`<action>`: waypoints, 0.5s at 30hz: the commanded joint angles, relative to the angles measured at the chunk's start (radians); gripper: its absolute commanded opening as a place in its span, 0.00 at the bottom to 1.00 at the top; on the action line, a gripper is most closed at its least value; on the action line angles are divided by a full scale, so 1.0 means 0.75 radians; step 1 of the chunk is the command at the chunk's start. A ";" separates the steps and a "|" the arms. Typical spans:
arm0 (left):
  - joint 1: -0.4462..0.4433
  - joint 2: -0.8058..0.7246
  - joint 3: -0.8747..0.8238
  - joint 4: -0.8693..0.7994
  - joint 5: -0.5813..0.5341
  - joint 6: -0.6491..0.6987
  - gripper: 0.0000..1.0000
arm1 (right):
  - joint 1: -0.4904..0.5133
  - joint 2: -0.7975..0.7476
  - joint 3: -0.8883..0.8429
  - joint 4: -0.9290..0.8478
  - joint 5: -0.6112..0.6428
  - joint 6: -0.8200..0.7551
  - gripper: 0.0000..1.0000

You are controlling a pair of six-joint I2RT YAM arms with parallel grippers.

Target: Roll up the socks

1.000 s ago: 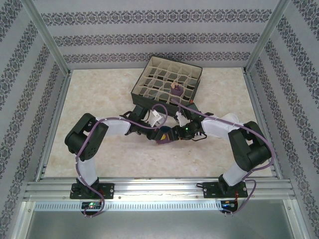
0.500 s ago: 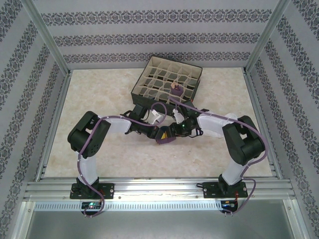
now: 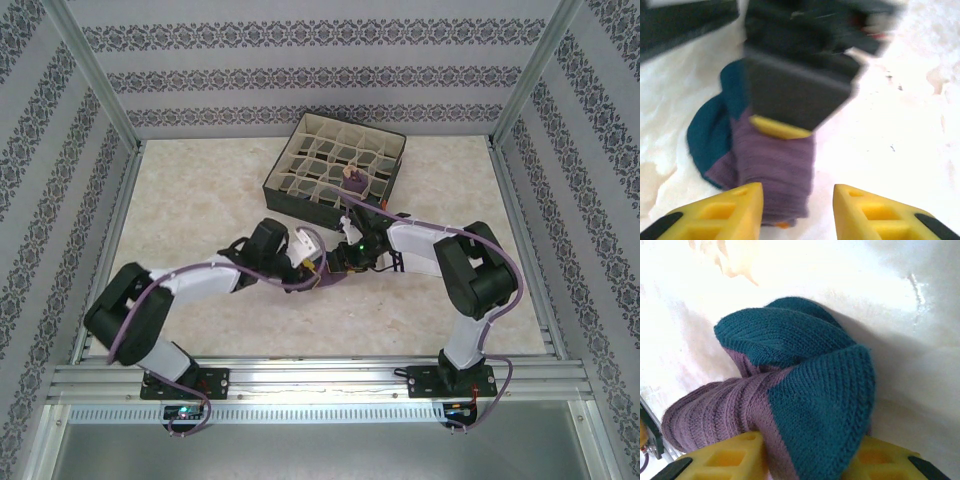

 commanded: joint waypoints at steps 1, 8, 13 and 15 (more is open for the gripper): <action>-0.138 -0.099 -0.131 0.186 -0.267 0.349 0.47 | 0.004 0.126 -0.051 -0.091 0.203 0.004 0.35; -0.247 -0.045 -0.165 0.288 -0.517 0.550 0.50 | 0.005 0.131 -0.029 -0.116 0.192 -0.016 0.34; -0.277 0.064 -0.121 0.293 -0.545 0.621 0.50 | 0.005 0.128 -0.029 -0.121 0.184 -0.019 0.33; -0.301 0.109 -0.105 0.301 -0.567 0.670 0.50 | 0.005 0.127 -0.030 -0.121 0.180 -0.020 0.33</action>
